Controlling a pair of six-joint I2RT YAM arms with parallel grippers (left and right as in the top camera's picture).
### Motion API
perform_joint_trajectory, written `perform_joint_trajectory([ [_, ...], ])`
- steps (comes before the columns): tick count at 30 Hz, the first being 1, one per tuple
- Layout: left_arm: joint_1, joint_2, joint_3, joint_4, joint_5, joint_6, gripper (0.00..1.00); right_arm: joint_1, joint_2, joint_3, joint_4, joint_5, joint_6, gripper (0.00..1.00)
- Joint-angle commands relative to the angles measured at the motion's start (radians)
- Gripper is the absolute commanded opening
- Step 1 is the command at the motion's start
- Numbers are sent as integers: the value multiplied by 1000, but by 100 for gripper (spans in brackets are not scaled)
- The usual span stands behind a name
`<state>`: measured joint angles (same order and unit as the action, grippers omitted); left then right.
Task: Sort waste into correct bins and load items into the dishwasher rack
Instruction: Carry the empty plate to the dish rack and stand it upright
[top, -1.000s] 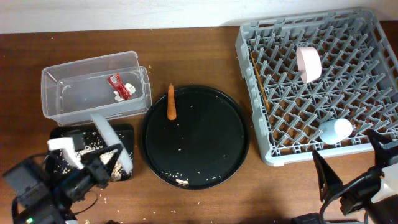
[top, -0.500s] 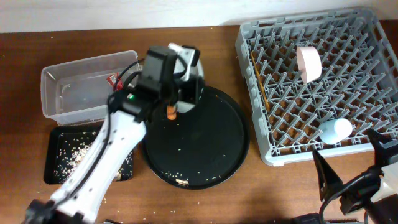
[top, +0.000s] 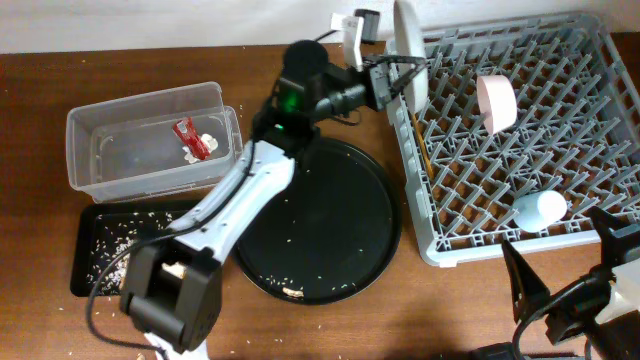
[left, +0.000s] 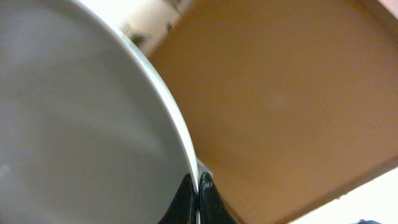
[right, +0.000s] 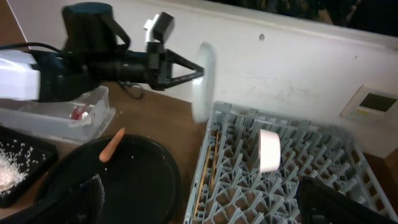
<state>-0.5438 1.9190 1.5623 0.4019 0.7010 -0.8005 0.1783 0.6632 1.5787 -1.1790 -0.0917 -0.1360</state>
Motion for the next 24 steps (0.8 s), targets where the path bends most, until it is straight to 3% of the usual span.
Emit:
perform_joint_trajectory([
  [1, -65, 98, 12, 128, 82, -232, 0, 5, 0, 2, 1, 6, -6, 98],
  [4, -96, 163, 12, 163, 89, -287, 0, 5, -1, 2, 1, 6, -6, 98],
  [18, -104, 226, 12, 112, 7, -288, 0, 5, -1, 2, 1, 6, -6, 98],
  [20, -110, 226, 12, 60, -52, -287, 8, 5, 0, 2, 1, 6, -6, 98],
  [22, -110, 226, 12, 48, -74, -286, 9, 5, 0, 2, 1, 6, -6, 98],
  [23, -110, 226, 12, 49, -78, -283, 19, 5, 0, 2, 1, 6, -6, 98],
  [24, -110, 226, 12, 49, -77, -282, 43, 5, -1, 2, 1, 6, -6, 98],
])
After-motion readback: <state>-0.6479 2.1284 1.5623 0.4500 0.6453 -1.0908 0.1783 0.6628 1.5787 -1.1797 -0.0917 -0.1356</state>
